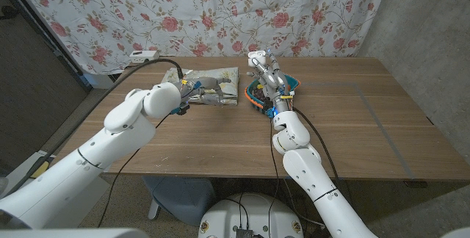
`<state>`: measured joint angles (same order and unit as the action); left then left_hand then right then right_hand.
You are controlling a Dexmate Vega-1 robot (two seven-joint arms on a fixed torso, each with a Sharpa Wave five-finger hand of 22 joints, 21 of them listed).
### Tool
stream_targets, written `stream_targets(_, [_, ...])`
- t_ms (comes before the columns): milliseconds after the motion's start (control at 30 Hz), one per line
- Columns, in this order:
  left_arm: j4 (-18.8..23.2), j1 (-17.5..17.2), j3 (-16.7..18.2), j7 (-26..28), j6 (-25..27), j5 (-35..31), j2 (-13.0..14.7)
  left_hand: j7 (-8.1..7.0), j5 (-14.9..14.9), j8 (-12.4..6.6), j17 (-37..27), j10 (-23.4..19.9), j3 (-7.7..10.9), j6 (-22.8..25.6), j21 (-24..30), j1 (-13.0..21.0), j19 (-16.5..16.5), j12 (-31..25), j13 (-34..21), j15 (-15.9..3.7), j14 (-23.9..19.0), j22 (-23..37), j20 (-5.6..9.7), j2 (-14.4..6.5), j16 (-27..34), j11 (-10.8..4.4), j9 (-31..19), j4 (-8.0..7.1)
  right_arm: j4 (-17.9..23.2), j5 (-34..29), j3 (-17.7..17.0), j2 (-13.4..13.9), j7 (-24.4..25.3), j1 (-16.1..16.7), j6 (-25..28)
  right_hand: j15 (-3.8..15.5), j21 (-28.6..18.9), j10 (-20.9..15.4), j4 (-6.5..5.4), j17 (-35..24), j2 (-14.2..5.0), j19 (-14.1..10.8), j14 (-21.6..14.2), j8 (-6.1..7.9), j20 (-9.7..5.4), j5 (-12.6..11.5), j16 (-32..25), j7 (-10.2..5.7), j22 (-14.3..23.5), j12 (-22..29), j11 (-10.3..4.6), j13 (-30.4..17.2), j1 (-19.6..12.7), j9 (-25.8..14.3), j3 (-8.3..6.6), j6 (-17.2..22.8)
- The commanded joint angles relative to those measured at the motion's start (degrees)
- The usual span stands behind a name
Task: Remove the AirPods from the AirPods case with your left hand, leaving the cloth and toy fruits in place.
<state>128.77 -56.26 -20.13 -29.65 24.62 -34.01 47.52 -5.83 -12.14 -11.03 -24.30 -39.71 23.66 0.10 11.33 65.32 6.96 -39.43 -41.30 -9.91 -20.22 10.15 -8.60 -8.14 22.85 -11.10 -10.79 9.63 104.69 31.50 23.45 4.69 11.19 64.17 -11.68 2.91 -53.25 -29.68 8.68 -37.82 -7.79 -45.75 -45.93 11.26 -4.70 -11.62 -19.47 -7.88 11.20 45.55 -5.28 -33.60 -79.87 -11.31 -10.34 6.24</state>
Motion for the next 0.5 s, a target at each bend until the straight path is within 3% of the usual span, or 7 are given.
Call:
stream_targets(33, [-2.8,1.0,-2.2,-0.8,-1.3,-1.3,-0.1,-0.27,-0.2,0.16,-0.2,-1.6,-0.28,0.2,0.2,0.3,-0.1,-0.4,-2.2,-1.31,-1.2,0.1,-0.32,-0.5,-0.4,-1.41,-0.1,-0.2,0.5,-0.4,0.1,0.1,0.7,-0.3,0.4,10.6,-0.4,-5.9,-0.13,-0.2,0.15,4.1,-3.8,0.11,-7.31,-0.4,0.0,-0.08,0.1,0.4,-5.92,-0.2,-0.7,-0.2,0.03,0.1])
stream_targets(367, [-4.4,0.7,-3.5,-0.7,-2.4,-5.3,0.3,-0.2,-0.2,0.15,-0.3,-1.5,-0.28,0.2,0.2,0.5,0.0,-0.5,-2.2,-1.36,-1.2,0.1,-0.29,-0.5,-0.4,-1.41,-0.1,-0.16,0.6,-0.5,0.1,0.2,0.9,-0.4,0.3,10.59,-0.6,-6.0,-0.13,-0.2,0.16,4.2,-3.8,0.12,-7.3,-0.5,0.0,-0.08,0.1,0.4,-5.93,-0.2,-0.7,-0.2,0.05,0.2])
stream_targets(500, [-5.5,0.1,-2.7,-0.9,-2.6,-3.8,-0.4,-0.21,-0.2,0.16,-0.3,-1.5,-0.31,0.3,0.2,0.5,0.0,-0.5,-2.2,-1.35,-1.1,0.1,-0.25,-0.5,-0.4,-1.4,-0.1,-0.16,0.4,-0.5,0.1,0.2,0.8,-0.6,0.2,10.59,-0.7,-5.9,-0.13,-0.2,0.17,4.2,-3.8,0.12,-7.3,-0.5,0.1,-0.06,0.1,0.3,-5.89,-0.2,-0.7,-0.2,0.06,0.2])
